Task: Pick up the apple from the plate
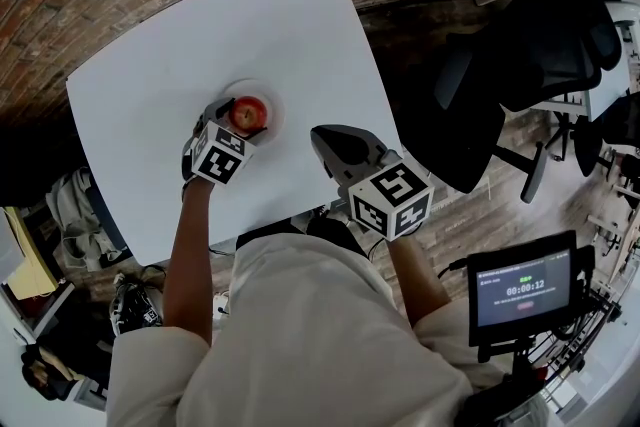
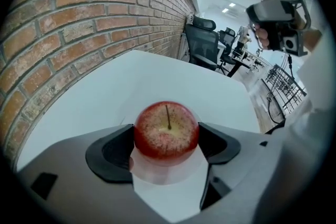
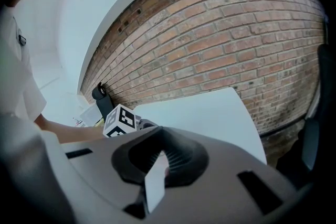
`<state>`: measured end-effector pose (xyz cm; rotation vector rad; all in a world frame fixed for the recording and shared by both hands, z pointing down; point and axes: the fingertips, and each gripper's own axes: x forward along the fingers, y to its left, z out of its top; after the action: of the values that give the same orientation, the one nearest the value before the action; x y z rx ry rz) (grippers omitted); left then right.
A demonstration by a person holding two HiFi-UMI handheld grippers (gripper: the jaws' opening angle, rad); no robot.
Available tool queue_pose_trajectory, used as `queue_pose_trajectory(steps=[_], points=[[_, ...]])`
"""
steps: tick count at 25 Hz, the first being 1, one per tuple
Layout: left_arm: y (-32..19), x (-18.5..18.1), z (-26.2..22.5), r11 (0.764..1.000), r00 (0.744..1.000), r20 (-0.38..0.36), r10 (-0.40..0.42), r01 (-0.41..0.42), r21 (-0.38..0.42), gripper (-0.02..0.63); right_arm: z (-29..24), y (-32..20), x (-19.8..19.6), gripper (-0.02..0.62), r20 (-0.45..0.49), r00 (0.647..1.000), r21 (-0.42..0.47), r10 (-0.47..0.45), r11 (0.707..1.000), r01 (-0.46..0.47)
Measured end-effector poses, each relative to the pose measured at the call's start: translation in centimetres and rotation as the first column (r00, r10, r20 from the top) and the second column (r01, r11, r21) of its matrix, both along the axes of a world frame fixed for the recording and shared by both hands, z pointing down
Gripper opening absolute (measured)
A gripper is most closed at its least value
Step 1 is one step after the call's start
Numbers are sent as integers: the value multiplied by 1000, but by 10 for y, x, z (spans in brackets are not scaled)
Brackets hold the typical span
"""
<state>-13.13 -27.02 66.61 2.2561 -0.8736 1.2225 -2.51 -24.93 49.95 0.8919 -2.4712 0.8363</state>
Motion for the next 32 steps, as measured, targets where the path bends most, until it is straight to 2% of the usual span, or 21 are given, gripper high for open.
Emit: queue_pose_trajectory(steps=[11,17,32], points=[[-2,-2,4,1000,999,-26,-19,20,7,379,0,2,1,2,-1,1000,0,-2,1000,2],[-2,-1,3,1000,1000,1,-7,7,20,379,-1,3,4,2,-2,1000,5,-1,1000,1],[0,-5,-11,997,999,15,-48,47,53,379,-8,11,9,2,5,1000,23,-17,1000,17]])
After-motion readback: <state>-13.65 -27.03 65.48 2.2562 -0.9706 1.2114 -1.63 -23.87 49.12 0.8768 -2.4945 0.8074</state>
